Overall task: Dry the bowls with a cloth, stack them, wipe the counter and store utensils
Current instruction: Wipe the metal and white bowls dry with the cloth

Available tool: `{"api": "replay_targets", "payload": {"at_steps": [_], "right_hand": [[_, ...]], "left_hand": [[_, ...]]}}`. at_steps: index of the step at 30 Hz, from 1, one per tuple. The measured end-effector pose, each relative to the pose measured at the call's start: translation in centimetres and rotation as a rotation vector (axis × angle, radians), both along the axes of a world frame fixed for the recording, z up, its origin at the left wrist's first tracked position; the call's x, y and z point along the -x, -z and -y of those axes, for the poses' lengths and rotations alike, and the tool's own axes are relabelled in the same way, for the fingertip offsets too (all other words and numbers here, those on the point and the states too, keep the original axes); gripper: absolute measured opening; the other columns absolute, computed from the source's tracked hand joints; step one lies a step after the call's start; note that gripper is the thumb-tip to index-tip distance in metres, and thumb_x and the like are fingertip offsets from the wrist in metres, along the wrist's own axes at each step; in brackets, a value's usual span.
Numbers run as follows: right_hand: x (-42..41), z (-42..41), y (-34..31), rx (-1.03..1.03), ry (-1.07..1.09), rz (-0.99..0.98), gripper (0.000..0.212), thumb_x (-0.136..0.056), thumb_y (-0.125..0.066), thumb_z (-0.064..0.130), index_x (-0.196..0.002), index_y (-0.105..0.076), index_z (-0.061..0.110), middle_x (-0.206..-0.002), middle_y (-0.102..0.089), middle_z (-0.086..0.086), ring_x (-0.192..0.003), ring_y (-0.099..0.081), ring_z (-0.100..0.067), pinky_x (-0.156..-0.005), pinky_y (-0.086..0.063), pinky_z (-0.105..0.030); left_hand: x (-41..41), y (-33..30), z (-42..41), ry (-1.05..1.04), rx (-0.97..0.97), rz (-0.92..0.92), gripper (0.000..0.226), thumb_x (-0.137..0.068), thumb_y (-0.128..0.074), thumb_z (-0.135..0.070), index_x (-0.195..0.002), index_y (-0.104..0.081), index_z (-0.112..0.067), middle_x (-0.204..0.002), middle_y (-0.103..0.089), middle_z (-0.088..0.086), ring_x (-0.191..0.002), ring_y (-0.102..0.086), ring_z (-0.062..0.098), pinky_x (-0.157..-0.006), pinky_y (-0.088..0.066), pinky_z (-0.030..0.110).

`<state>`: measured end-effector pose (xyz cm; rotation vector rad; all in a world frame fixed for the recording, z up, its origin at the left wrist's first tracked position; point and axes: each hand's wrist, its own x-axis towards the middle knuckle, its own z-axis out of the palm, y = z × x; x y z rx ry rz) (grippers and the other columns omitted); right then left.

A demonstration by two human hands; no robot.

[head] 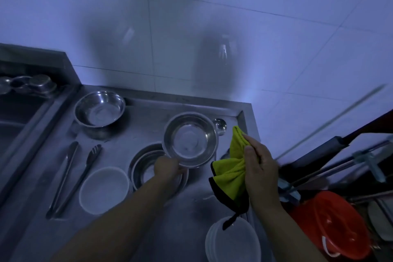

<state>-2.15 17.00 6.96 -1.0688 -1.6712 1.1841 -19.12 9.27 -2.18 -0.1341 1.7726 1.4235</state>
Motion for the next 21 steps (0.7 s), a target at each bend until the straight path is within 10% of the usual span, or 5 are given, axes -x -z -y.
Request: {"api": "replay_targets", "payload": {"at_steps": [4,12,16,21], "right_hand": [[2.3,3.0,-0.5,-0.022,-0.051,-0.038,0.025,-0.096,-0.052,0.012,-0.11,-0.066,0.028,-0.108,-0.066,0.012,-0.101,-0.061,-0.007,-0.087,-0.05,-0.026],[9.5,13.2,-2.3,-0.05,-0.207,-0.103,0.036,-0.097,-0.051,0.011,-0.102,-0.063,0.045,-0.1,-0.065,0.018,-0.095,-0.061,-0.001,-0.079,-0.051,-0.023],[12.6,19.0,-3.0,-0.124,-0.308,-0.078,0.034,-0.096,-0.052,0.012,-0.104,-0.061,0.043,-0.1,-0.064,0.015,-0.093,-0.062,-0.002,-0.078,-0.049,-0.022],[15.3,25.4,-3.8,-0.297,-0.403,-0.079,0.035,-0.092,-0.053,0.015,-0.107,-0.057,0.047,-0.102,-0.062,0.017,-0.092,-0.057,0.011,-0.075,-0.042,-0.004]], "left_hand": [[3.5,-4.1,5.4,-0.135,-0.137,-0.119,0.017,-0.079,-0.053,0.01,-0.064,-0.055,0.003,-0.053,-0.062,0.014,-0.046,-0.065,0.018,-0.042,-0.053,0.025],[12.4,-10.6,21.5,-0.132,-0.133,-0.581,0.018,-0.084,-0.06,-0.002,-0.098,-0.06,-0.011,-0.089,-0.067,0.015,-0.079,-0.067,0.032,-0.07,-0.058,0.044],[14.9,-12.3,28.4,-0.076,-0.036,-0.94,0.038,-0.084,-0.054,0.002,-0.101,-0.057,-0.032,-0.079,-0.06,-0.011,-0.075,-0.058,0.015,-0.06,-0.049,0.018],[16.6,-12.6,35.3,-0.061,-0.057,-0.994,0.052,-0.087,-0.051,-0.001,-0.127,-0.048,-0.035,-0.095,-0.065,-0.007,-0.087,-0.063,0.016,-0.071,-0.051,0.031]]}}
